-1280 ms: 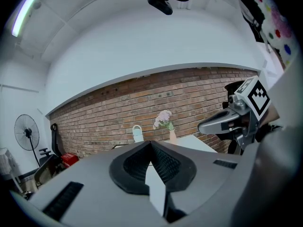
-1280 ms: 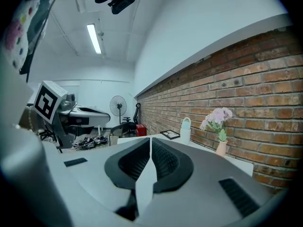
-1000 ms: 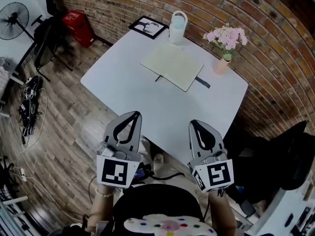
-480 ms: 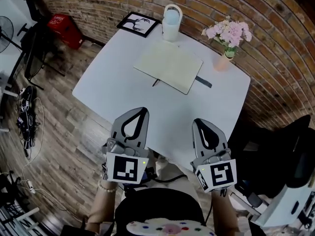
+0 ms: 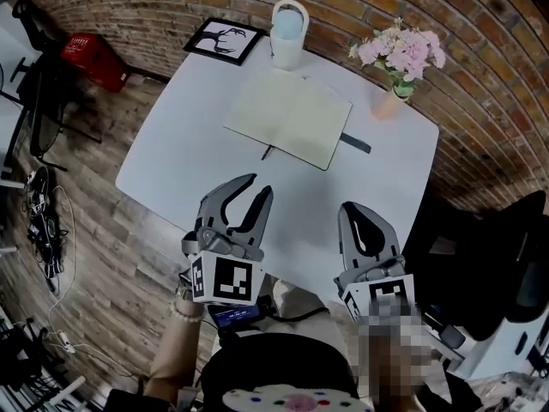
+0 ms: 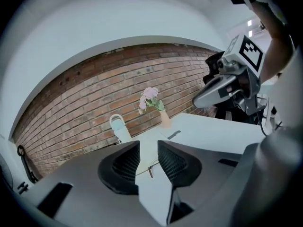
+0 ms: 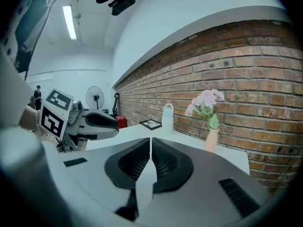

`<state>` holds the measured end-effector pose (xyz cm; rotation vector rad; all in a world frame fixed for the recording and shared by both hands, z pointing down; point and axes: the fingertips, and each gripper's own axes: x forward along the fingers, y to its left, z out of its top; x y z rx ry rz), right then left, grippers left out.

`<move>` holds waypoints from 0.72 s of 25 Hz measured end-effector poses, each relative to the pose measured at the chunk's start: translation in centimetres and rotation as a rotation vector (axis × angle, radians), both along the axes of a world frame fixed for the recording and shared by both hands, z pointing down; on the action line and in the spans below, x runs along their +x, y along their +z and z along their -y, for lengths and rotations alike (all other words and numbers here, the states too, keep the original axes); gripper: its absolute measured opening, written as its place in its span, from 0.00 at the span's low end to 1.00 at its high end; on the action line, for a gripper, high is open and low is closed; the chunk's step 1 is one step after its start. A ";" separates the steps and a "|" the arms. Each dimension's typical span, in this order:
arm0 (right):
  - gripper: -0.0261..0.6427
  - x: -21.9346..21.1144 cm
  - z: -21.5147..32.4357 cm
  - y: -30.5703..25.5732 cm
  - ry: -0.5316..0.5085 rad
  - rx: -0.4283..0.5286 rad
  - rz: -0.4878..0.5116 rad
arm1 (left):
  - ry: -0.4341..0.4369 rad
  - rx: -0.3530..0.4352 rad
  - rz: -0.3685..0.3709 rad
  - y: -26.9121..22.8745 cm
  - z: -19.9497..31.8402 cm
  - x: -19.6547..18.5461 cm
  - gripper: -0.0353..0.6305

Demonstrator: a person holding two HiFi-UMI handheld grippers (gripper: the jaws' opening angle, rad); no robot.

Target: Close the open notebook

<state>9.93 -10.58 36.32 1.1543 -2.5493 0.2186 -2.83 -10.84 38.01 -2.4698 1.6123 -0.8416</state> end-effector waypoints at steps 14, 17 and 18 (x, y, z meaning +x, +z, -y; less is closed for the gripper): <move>0.09 -0.7 3.4 2.1 0.075 -0.023 -0.026 | 0.167 -0.060 0.209 7.2 6.3 -0.3 0.36; 0.09 -0.6 3.6 2.7 0.071 -0.037 -0.052 | 0.206 -0.071 0.257 8.7 7.3 -0.2 0.37; 0.09 -0.5 3.7 2.9 0.075 -0.043 -0.061 | 0.221 -0.073 0.276 9.2 7.6 -0.1 0.37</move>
